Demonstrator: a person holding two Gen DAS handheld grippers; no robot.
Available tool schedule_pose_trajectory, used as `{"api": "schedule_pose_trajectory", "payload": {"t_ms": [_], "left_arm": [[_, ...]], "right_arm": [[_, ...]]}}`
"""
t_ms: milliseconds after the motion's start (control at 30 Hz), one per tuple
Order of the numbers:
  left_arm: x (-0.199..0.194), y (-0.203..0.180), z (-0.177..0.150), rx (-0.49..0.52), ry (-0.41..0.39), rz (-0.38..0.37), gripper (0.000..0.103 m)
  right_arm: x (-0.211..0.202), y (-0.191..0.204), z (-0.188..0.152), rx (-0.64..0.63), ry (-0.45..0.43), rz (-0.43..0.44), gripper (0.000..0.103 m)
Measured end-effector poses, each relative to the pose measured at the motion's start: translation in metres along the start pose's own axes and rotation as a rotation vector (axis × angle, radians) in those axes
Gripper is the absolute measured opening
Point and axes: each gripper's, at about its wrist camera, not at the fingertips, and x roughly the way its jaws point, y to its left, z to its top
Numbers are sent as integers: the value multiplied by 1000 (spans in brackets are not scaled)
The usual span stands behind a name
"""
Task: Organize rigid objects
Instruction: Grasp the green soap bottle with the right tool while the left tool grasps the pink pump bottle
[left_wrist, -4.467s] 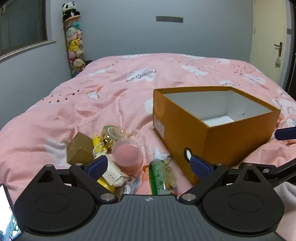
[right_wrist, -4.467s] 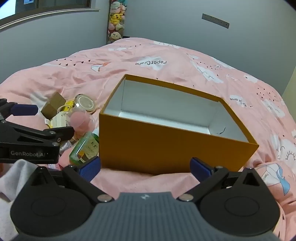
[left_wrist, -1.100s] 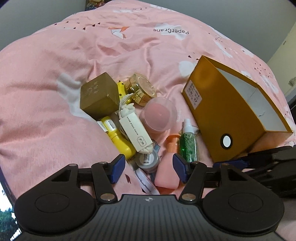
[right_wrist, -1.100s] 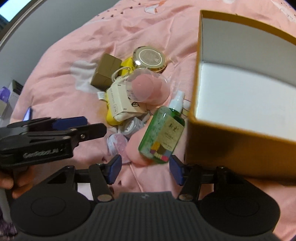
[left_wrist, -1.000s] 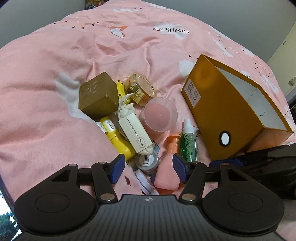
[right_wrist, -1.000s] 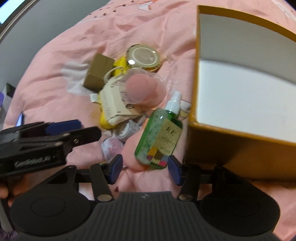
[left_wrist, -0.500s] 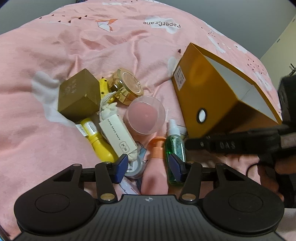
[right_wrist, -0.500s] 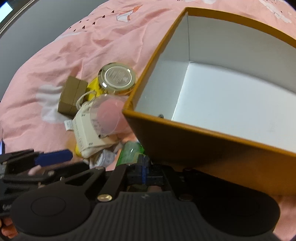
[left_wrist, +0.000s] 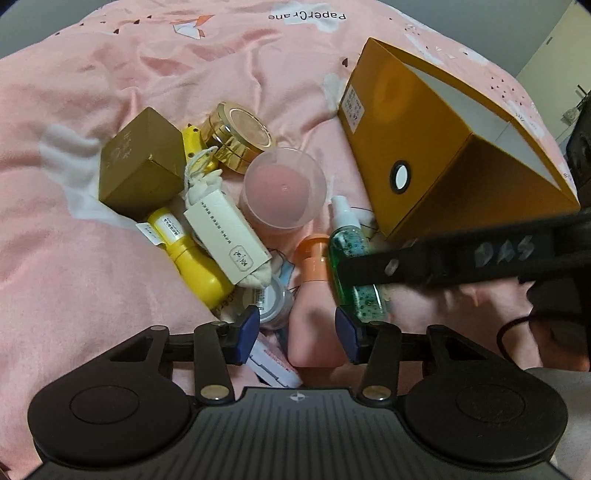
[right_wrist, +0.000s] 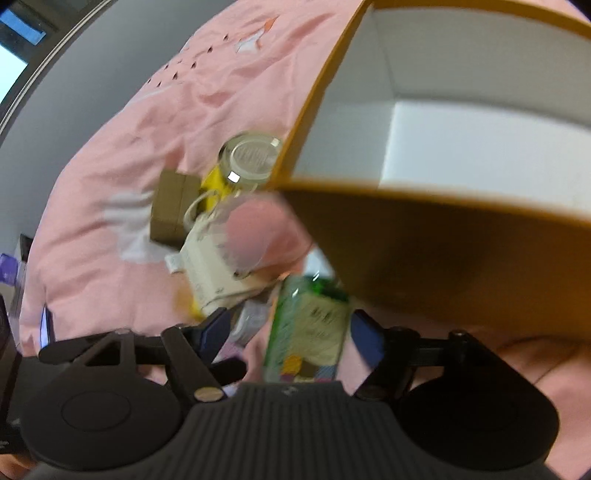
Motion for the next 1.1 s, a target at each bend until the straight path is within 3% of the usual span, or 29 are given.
{"api": "schedule_pose_trajectory", "payload": {"t_ms": [333, 367, 467, 600, 733, 900, 933, 967, 1033, 1100], "left_arm": [[1, 2, -2, -5, -15, 4, 55], [1, 1, -2, -4, -16, 5, 55], [1, 0, -3, -1, -22, 5, 55], [0, -1, -3, 5, -33, -30, 55], [0, -2, -2, 5, -36, -68, 55], [5, -11, -2, 52, -26, -89, 58], [5, -13, -2, 61, -31, -90, 59], [4, -14, -2, 69, -36, -90, 61], [7, -14, -3, 70, -29, -89, 65], [12, -14, -3, 68, -5, -84, 65]], "right_arm": [[36, -12, -1, 76, 72, 4, 63], [40, -13, -1, 80, 73, 1, 57], [39, -13, -2, 87, 60, -13, 50], [27, -5, -6, 41, 45, -8, 50], [2, 8, -14, -31, -24, -43, 50], [-28, 7, -28, -83, -45, -97, 49], [-32, 5, -32, -89, -47, -127, 48], [-36, 4, -35, -110, -59, -158, 39], [-45, -6, -37, -132, -72, -200, 37], [-46, -19, -38, -110, -67, -188, 38]]}}
